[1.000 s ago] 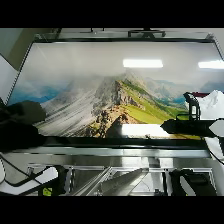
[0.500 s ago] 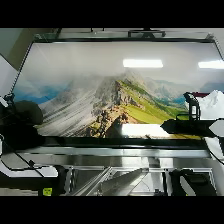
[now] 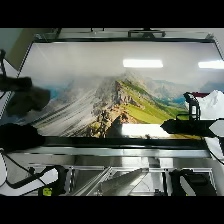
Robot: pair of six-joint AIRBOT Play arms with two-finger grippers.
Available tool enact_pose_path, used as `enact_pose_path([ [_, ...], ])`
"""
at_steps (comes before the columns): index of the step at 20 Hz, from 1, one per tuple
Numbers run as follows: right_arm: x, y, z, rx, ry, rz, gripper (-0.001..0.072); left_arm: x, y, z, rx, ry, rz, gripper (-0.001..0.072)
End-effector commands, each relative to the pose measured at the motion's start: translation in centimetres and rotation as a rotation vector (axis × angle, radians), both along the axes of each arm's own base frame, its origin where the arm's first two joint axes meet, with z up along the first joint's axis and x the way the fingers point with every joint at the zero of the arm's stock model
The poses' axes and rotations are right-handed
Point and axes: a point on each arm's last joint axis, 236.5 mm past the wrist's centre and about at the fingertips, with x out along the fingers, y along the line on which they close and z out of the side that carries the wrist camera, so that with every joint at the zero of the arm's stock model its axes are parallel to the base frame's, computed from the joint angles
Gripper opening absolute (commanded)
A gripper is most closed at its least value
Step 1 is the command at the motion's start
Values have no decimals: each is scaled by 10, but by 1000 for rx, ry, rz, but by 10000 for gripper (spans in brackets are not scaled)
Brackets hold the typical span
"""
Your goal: Fold the shirts.
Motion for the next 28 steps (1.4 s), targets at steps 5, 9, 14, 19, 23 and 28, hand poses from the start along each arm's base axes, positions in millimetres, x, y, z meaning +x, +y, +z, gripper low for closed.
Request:
enact_pose_path([
  [5, 0, 0, 0, 0, -2, 0, 27, -56, -284, 95, -309, -134, -638, 29],
  [9, 2, 0, 0, -2, -9, 3, 27, -83, -349, 30, -338, 57, -766, 29],
  [14, 14, -4, 5, -12, -60, -20, 325, -83, -358, -42, -337, 261, -761, 717],
  [19, 68, -52, 17, -61, -131, -107, 364, -66, -297, -44, -296, 369, -667, 711],
  [23, 127, -84, -8, 38, -81, -140, 366, -82, -249, -99, -345, 487, -506, 710],
  [28, 184, -75, -66, 201, -3, -109, 366, -74, -256, -170, -474, 453, -371, 698],
])
